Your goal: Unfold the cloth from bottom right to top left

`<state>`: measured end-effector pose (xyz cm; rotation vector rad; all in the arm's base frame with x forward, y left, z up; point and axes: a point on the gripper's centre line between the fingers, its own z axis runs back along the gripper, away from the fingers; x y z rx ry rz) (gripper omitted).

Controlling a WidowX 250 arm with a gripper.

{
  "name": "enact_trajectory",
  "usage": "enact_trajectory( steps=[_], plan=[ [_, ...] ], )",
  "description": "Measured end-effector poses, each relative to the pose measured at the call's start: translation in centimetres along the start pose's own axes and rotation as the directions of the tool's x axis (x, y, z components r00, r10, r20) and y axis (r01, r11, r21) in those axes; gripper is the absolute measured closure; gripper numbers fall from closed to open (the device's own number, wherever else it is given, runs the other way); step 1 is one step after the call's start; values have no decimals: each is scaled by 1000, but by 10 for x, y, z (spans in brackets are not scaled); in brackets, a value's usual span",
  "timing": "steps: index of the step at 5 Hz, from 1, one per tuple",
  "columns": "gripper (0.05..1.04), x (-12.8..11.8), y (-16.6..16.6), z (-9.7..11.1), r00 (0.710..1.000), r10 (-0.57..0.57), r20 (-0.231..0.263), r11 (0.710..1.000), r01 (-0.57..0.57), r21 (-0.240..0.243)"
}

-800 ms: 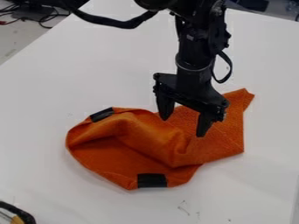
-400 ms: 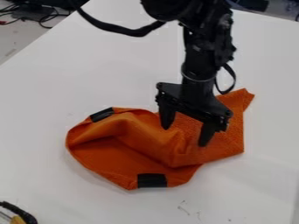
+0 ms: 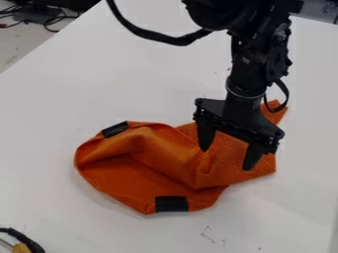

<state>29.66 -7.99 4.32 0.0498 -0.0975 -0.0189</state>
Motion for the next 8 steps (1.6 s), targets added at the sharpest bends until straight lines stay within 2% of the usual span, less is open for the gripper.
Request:
enact_trajectory(
  steps=[1, 2, 3, 4, 5, 6, 7, 8],
  plan=[
    [120, 0, -6, -16, 1000, -1, 28, 999, 2, -38],
    [253, 1, 1, -32, 999, 9, 47, 998, -6, -69],
    [561, 4, 1, -29, 999, -5, 34, 998, 7, -64],
    [828, 10, 4, -21, 1000, -2, 20, 999, 2, -34],
    [984, 8, 0, -19, 1000, 6, 11, 1000, -6, -10],
    [1014, 10, 0, -6, 999, 25, 19, 1000, -26, 14],
    [1014, 24, 8, 19, 999, -4, 39, 999, 2, 44],
    [1014, 42, 43, 36, 999, -32, 31, 997, 29, 69]
  ],
)
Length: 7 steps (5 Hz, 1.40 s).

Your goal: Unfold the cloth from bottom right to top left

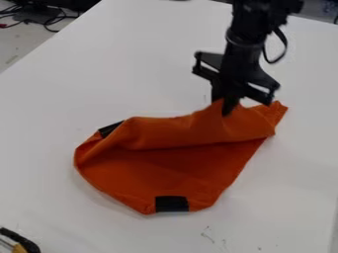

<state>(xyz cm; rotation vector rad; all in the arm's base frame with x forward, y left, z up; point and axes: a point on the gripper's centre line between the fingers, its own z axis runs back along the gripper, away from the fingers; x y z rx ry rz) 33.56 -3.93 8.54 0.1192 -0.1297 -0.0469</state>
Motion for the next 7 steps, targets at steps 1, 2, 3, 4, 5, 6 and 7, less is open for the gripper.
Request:
enact_trajectory(
  steps=[1, 2, 3, 4, 5, 6, 7],
  plan=[
    [1014, 19, 38, 3, 999, -32, 41, 999, 32, -6],
    [1014, 36, 72, -11, 996, -69, 58, 998, 69, -7],
    [1014, 63, 110, -30, 988, -127, 83, 991, 130, -29],
    [1014, 88, 136, -46, 976, -197, 89, 978, 202, -53],
    [1014, 114, 152, -57, 961, -260, 92, 962, 266, -68],
    [989, 115, 154, -72, 969, -234, 82, 964, 242, -108],
    [825, 98, 141, -95, 983, -178, 42, 969, 183, -164]
  ],
)
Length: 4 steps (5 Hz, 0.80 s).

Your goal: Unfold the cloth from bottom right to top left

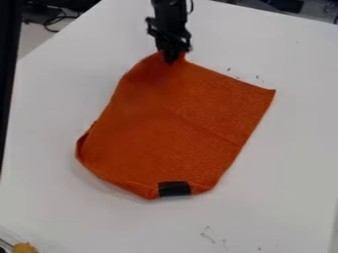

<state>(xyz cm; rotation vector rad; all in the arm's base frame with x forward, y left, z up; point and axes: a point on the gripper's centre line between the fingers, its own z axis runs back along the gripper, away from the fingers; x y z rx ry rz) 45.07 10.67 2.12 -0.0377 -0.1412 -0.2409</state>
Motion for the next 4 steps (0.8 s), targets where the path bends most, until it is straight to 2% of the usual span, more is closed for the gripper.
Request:
enact_trajectory(
  steps=[1, 2, 3, 4],
  plan=[
    [558, -8, -12, 12, 999, 40, -12, 999, -40, 30],
    [258, -5, -31, 39, 999, 45, -27, 991, -41, 125],
    [83, -4, -47, 61, 998, 54, -35, 975, -45, 218],
    [83, -3, -62, 77, 996, 77, -32, 963, -66, 260]
  ],
)
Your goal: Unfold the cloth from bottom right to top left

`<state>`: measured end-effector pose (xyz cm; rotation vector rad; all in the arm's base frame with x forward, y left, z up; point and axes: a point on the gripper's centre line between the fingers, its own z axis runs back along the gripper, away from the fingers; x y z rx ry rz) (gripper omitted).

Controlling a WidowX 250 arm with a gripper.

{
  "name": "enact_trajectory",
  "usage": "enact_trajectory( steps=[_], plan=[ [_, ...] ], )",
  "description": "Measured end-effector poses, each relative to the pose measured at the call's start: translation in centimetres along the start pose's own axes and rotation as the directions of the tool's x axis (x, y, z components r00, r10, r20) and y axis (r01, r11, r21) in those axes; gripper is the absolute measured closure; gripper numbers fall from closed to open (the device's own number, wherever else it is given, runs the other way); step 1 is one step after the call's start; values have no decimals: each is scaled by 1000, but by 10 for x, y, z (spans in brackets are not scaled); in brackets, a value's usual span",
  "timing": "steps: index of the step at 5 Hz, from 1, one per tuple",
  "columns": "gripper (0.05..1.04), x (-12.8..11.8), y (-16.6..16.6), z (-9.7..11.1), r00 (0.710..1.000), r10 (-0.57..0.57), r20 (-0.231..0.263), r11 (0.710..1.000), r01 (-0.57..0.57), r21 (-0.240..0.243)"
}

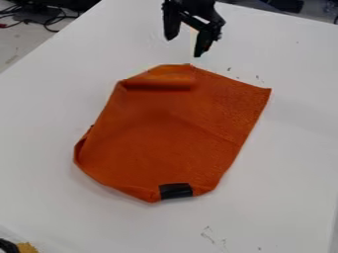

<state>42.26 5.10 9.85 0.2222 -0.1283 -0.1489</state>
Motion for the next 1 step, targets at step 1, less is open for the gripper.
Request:
enact_trajectory(
  steps=[1],
  plan=[
    [83, -2, -11, 5, 999, 25, 25, 1000, -26, 13]
  ],
)
